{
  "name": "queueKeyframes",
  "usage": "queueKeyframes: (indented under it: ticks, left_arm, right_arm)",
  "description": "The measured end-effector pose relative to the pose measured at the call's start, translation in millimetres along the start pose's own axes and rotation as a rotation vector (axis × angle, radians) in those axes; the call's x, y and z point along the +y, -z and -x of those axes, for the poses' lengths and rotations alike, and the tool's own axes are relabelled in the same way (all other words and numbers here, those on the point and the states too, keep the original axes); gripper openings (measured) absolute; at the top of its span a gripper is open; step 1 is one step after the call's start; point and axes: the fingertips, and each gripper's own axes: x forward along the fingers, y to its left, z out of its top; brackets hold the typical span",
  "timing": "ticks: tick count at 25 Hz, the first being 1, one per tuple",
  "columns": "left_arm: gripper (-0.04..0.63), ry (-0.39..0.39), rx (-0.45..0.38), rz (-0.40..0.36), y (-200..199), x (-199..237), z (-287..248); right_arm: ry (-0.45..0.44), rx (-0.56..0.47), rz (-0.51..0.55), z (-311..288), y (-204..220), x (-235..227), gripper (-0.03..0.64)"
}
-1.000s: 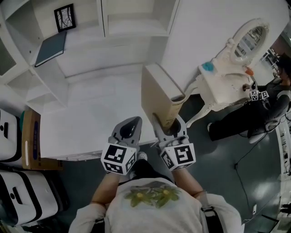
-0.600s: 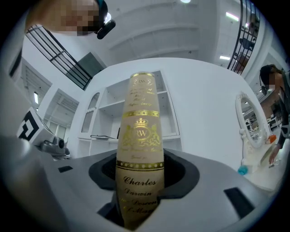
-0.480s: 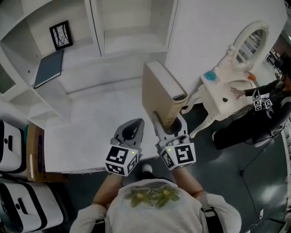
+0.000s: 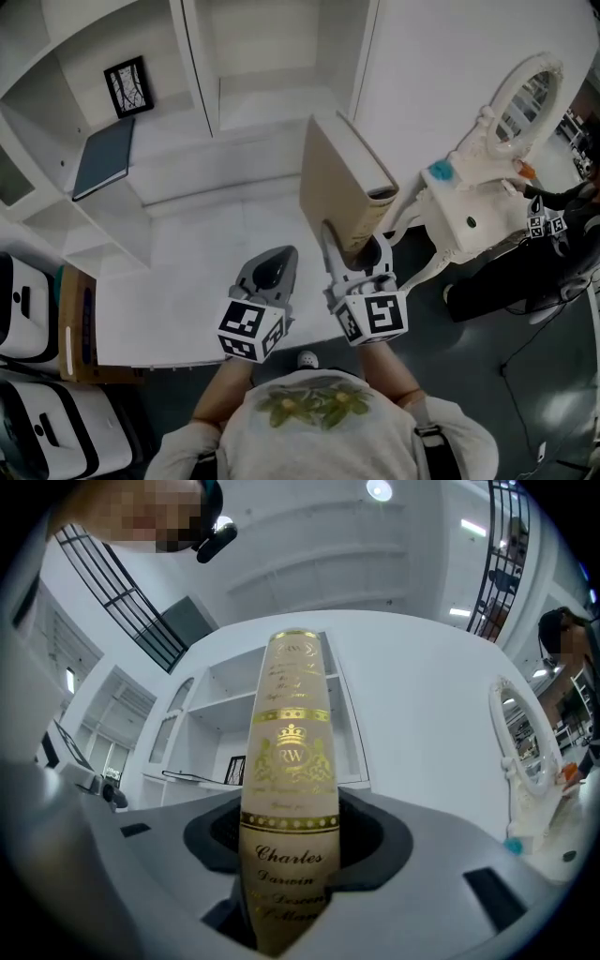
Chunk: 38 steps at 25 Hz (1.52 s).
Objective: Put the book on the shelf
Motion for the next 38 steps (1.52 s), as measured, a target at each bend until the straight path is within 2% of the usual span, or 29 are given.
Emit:
queueKeyframes:
  ticks: [26, 38]
  left_arm:
    - [0.028, -0.038, -0.01, -0.014, -18, 32, -28]
    - [0.028, -0.039, -0.001, -0.014, -34, 34, -35]
  right_arm:
    - [0.009, -0.16, 0.065, -65, -56, -28, 0.225]
    - [0.023, -0.171, 0.063, -80, -73, -35, 0.225]
